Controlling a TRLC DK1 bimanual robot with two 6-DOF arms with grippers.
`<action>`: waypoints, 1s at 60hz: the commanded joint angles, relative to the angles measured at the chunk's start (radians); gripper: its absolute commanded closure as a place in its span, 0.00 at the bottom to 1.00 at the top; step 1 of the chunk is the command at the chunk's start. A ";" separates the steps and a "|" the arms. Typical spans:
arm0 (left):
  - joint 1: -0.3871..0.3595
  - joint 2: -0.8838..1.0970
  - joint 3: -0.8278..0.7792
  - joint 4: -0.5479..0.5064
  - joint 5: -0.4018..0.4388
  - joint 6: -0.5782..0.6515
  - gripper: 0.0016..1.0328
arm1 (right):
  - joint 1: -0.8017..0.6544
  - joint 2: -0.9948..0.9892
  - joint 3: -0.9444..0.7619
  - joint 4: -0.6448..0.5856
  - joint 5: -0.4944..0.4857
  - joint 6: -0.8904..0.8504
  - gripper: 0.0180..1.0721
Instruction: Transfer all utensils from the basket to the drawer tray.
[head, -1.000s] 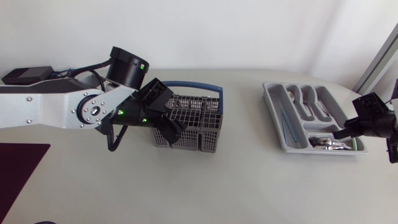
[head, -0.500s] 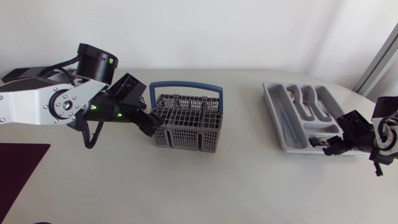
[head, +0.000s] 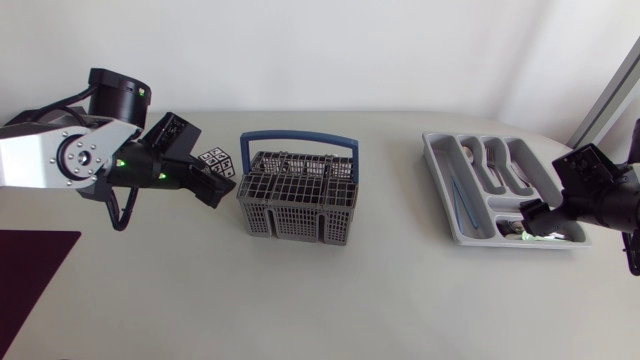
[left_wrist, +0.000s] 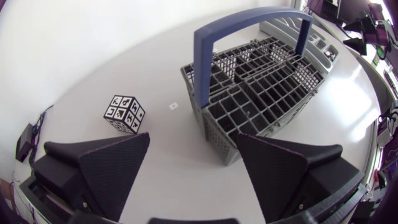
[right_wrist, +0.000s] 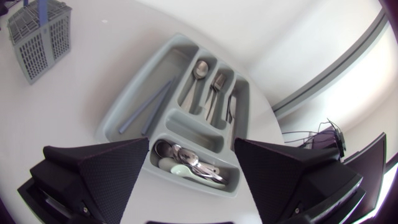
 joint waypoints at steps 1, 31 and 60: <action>0.027 0.057 0.014 0.005 0.006 0.025 0.05 | 0.083 -0.041 0.020 -0.043 -0.010 0.071 0.04; 0.023 0.233 0.091 0.014 0.018 0.040 0.26 | 0.548 0.347 0.218 -0.016 -0.088 0.390 0.55; -0.022 0.216 0.071 -0.009 0.135 0.051 0.26 | 0.692 0.630 0.457 -0.057 -0.110 0.462 0.93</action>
